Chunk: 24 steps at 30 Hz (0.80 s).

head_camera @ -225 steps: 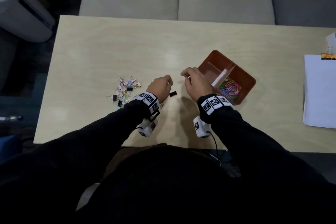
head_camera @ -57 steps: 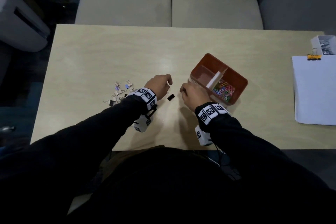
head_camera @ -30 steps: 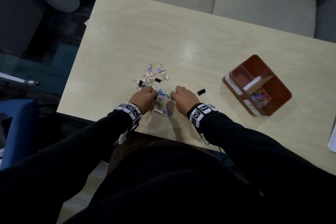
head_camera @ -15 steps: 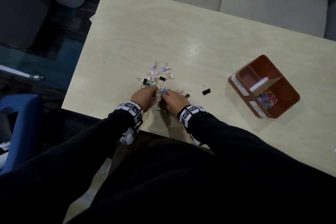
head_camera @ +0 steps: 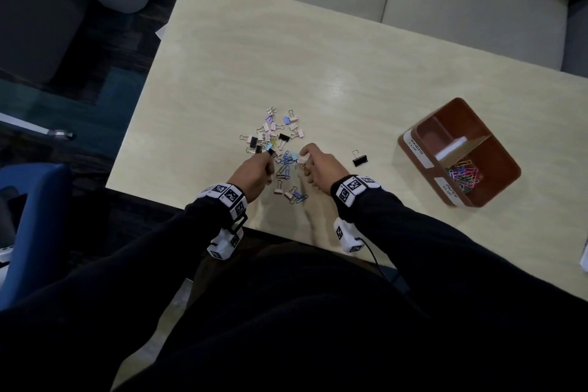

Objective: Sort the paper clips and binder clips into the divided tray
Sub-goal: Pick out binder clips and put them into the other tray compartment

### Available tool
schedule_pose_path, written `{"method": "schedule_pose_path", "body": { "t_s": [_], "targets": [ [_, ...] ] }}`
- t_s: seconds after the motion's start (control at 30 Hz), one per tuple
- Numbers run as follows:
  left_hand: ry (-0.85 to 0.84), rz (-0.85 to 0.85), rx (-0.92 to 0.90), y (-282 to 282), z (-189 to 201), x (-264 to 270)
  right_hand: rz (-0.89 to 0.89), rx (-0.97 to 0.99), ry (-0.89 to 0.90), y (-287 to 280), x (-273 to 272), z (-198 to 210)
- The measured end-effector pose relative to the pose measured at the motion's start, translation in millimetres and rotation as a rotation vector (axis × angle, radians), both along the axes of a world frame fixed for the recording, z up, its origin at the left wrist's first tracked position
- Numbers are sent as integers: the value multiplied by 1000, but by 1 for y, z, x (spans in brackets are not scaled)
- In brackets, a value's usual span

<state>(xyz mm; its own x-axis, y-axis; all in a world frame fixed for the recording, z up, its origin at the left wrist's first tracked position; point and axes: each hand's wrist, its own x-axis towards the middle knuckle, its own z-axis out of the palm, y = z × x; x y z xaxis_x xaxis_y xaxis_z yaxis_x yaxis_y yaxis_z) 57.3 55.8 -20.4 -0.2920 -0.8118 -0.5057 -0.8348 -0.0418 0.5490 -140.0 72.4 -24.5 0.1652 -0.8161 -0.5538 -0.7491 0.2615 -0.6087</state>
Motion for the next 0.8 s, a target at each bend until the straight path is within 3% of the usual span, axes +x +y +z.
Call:
{"method": "schedule_pose_path", "body": {
  "t_s": [0.1, 0.2, 0.4, 0.67, 0.73, 0.8],
  "targets": [
    [-52, -60, -21, -1, -5, -6, -244, 143, -212, 2, -6, 4],
    [-110, -134, -125, 0, -10, -8, -443, 223, -302, 7, -12, 11],
    [-183, -215, -163, 2, -17, -19, -524, 162, -398, 15, -17, 5],
    [-127, -230, -120, 4, -13, -20, -721, 176, -533, 14, -20, 8],
    [-74, -187, -96, 3, -7, -20, -701, 168, -508, 17, -20, 7],
    [-17, -131, -93, 1, -2, -17, -561, 102, -342, 18, -20, 3]
  ]
}}
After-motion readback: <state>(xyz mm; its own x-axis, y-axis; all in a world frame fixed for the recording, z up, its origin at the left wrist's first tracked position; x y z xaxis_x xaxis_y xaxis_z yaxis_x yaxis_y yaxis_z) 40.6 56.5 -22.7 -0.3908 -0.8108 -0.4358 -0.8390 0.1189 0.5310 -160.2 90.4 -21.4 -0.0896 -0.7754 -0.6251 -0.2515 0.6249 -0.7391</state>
